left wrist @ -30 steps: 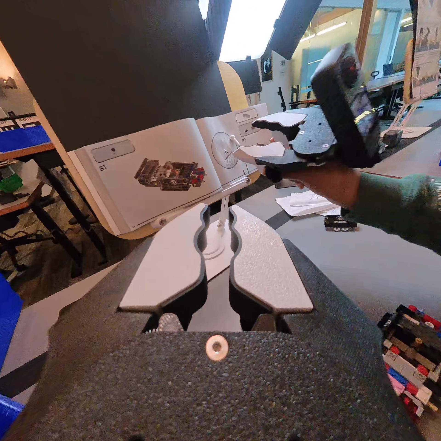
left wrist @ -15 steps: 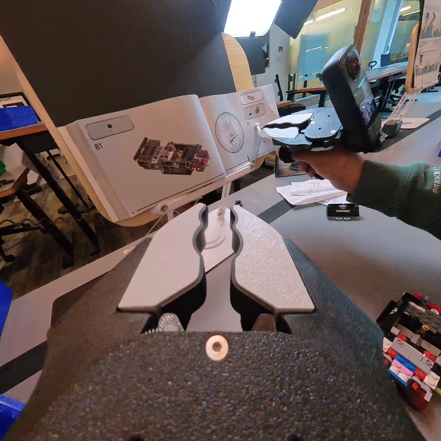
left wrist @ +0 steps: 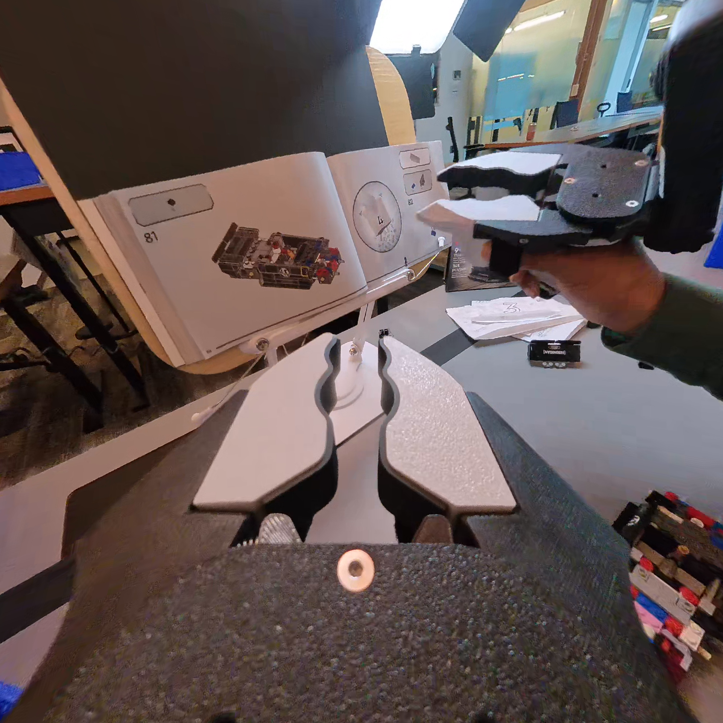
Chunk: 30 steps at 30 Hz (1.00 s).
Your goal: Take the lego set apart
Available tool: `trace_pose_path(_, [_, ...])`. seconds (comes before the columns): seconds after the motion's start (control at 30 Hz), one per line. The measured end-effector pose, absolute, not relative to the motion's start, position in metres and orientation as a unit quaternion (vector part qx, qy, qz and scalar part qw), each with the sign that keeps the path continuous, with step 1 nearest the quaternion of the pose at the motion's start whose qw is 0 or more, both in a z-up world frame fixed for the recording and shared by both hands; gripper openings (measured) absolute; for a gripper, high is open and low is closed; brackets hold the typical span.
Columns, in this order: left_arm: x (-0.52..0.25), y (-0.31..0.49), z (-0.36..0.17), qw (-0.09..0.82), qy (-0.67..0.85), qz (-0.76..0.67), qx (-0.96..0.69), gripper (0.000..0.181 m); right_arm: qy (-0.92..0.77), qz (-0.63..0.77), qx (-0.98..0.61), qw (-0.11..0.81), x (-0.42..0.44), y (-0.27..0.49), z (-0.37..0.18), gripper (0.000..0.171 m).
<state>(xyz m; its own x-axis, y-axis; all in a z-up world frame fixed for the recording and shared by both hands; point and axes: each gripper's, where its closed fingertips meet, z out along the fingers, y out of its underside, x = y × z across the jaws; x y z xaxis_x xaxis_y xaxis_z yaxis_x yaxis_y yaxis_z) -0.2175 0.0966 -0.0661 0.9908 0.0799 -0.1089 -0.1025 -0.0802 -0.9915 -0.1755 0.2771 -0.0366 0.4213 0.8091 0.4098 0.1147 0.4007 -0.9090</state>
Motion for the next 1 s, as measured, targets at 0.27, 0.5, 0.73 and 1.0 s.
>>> trace_pose_path(0.27, [-0.218, 0.100, -0.051, 0.691, -0.009, 0.054, -0.720, 0.019, -0.515, 0.105, -0.469, 0.710, -0.288, 0.264, -0.032, 0.092])
trace_pose_path(0.5, [-0.238, 0.098, -0.062, 0.677, -0.017, 0.071, -0.732, 0.020, -0.489, 0.163, -0.468, 0.718, -0.260, 0.282, -0.030, 0.041])
trace_pose_path(0.73, [-0.256, 0.138, -0.047, 0.661, -0.023, 0.076, -0.747, 0.038, -0.485, 0.263, -0.478, 0.683, -0.234, 0.298, -0.033, 0.037])
trace_pose_path(1.0, [-0.260, 0.231, -0.065, 0.592, 0.003, -0.021, -0.806, 0.053, -0.478, 0.265, -0.511, 0.663, -0.207, 0.336, -0.050, 0.030])
